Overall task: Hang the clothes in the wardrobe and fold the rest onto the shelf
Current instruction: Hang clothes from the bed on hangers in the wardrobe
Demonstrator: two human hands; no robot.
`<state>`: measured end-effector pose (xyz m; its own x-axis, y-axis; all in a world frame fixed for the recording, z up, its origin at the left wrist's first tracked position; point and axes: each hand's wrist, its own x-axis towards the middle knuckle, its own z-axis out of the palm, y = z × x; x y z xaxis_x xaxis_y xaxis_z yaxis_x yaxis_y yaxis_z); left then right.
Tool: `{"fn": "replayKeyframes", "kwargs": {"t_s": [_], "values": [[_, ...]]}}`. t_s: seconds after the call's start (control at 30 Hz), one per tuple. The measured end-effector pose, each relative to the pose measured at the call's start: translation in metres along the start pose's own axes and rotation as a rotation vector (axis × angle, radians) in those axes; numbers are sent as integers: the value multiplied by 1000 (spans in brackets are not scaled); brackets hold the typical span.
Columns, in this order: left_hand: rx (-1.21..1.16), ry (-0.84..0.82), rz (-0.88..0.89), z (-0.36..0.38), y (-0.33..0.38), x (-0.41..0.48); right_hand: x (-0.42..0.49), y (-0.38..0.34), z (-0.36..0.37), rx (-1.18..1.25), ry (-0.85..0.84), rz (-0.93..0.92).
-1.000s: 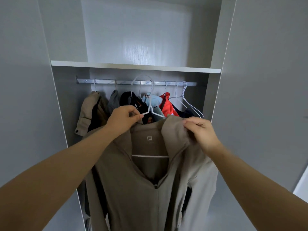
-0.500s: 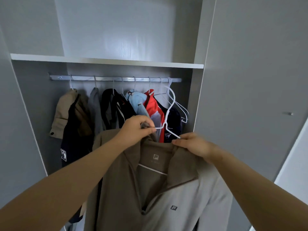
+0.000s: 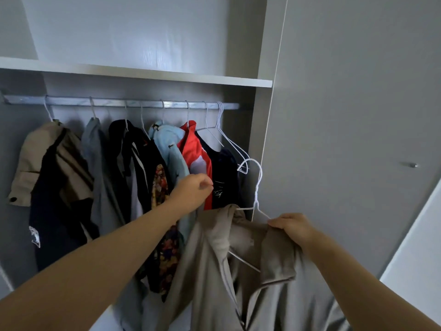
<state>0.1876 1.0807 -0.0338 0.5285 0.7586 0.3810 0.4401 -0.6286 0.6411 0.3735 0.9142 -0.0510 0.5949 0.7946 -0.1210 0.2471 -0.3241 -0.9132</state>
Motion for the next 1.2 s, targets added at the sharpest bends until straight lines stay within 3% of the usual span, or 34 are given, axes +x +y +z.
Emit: {"fn": "replayKeyframes", "kwargs": {"t_s": [0.4, 0.7, 0.87, 1.07, 1.2], "values": [[139, -90, 121, 55, -41, 148, 89, 14, 4, 153, 305, 178], [707, -289, 391, 103, -41, 249, 121, 11, 10, 174, 382, 200], [966, -455, 322, 124, -40, 278, 139, 15, 8, 176, 370, 257], [987, -392, 224, 131, -59, 261, 156, 19, 11, 156, 352, 268], [1214, -405, 172, 111, -84, 249, 165, 13, 14, 134, 295, 254]]}}
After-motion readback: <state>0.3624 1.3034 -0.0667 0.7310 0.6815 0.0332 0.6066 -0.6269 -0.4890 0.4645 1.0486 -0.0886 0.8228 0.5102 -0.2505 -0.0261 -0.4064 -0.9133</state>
